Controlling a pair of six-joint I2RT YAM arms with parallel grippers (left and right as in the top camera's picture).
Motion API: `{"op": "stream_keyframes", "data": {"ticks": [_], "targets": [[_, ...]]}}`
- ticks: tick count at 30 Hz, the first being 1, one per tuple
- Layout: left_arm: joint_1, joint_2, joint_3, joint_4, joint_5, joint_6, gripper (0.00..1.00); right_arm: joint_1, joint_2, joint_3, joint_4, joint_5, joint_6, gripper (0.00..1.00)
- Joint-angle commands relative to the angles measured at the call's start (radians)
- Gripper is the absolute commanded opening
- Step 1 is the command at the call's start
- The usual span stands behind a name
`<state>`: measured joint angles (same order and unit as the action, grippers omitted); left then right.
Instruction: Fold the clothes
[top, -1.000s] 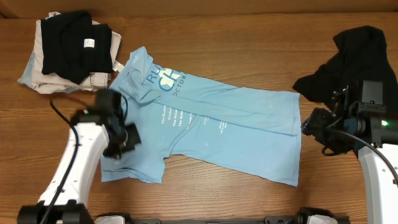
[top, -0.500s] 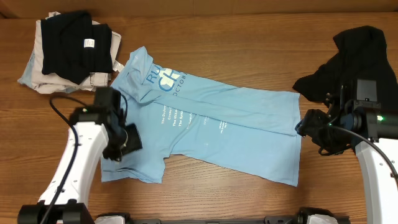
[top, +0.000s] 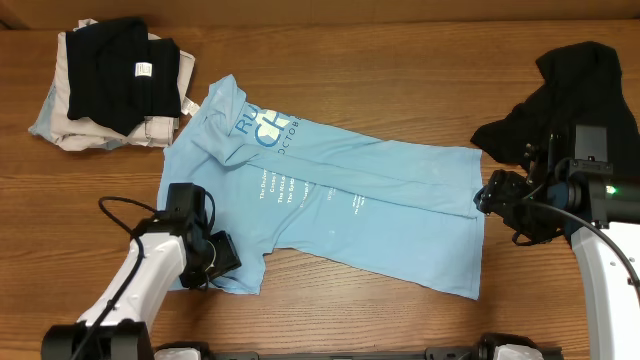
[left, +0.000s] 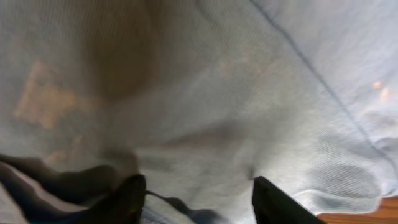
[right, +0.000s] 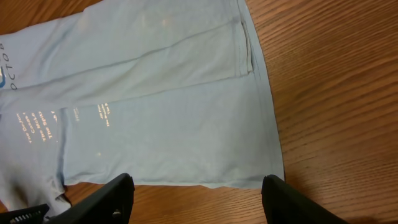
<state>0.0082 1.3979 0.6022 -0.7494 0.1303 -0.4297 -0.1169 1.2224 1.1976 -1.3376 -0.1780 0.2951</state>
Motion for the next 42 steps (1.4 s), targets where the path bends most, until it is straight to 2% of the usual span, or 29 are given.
{"op": "stream_keyframes", "data": {"ticks": [1, 2, 3, 4, 6, 8, 17, 23, 27, 33, 42], "targets": [[0.003, 0.034, -0.057, 0.063, -0.007, -0.005, 0.61, 0.005, 0.003, -0.002, 0.005, 0.004, -0.011, 0.7], [0.003, 0.034, -0.057, 0.064, -0.007, -0.005, 0.56, 0.005, 0.003, -0.002, 0.005, 0.004, -0.011, 0.7], [0.003, 0.034, -0.057, 0.064, -0.006, -0.005, 0.44, 0.005, 0.003, -0.002, 0.005, 0.004, -0.011, 0.7], [0.003, 0.034, -0.057, 0.063, -0.006, -0.005, 0.22, 0.005, 0.003, -0.002, 0.005, 0.004, -0.01, 0.7], [0.003, 0.034, -0.057, 0.063, -0.006, -0.005, 0.09, 0.005, 0.003, -0.002, 0.005, 0.004, -0.01, 0.7], [0.003, 0.034, -0.057, 0.063, -0.006, -0.005, 0.05, 0.005, 0.003, -0.002, 0.005, 0.004, -0.01, 0.7], [0.004, 0.033, -0.023, 0.06, 0.0, 0.013, 0.04, 0.005, 0.003, -0.002, 0.005, 0.004, -0.01, 0.7], [0.005, 0.033, 0.184, -0.129, -0.004, 0.081, 0.04, 0.005, 0.004, -0.003, -0.015, -0.003, 0.017, 0.69], [0.005, 0.033, 0.338, -0.262, -0.008, 0.138, 0.04, 0.005, 0.005, -0.024, -0.037, -0.005, 0.054, 0.64], [0.005, 0.033, 0.484, -0.356, -0.007, 0.173, 0.04, 0.005, 0.005, -0.153, -0.032, -0.011, 0.131, 0.58], [0.005, 0.033, 0.508, -0.321, -0.007, 0.202, 0.04, 0.005, 0.005, -0.398, 0.097, -0.041, 0.359, 0.56]]}}
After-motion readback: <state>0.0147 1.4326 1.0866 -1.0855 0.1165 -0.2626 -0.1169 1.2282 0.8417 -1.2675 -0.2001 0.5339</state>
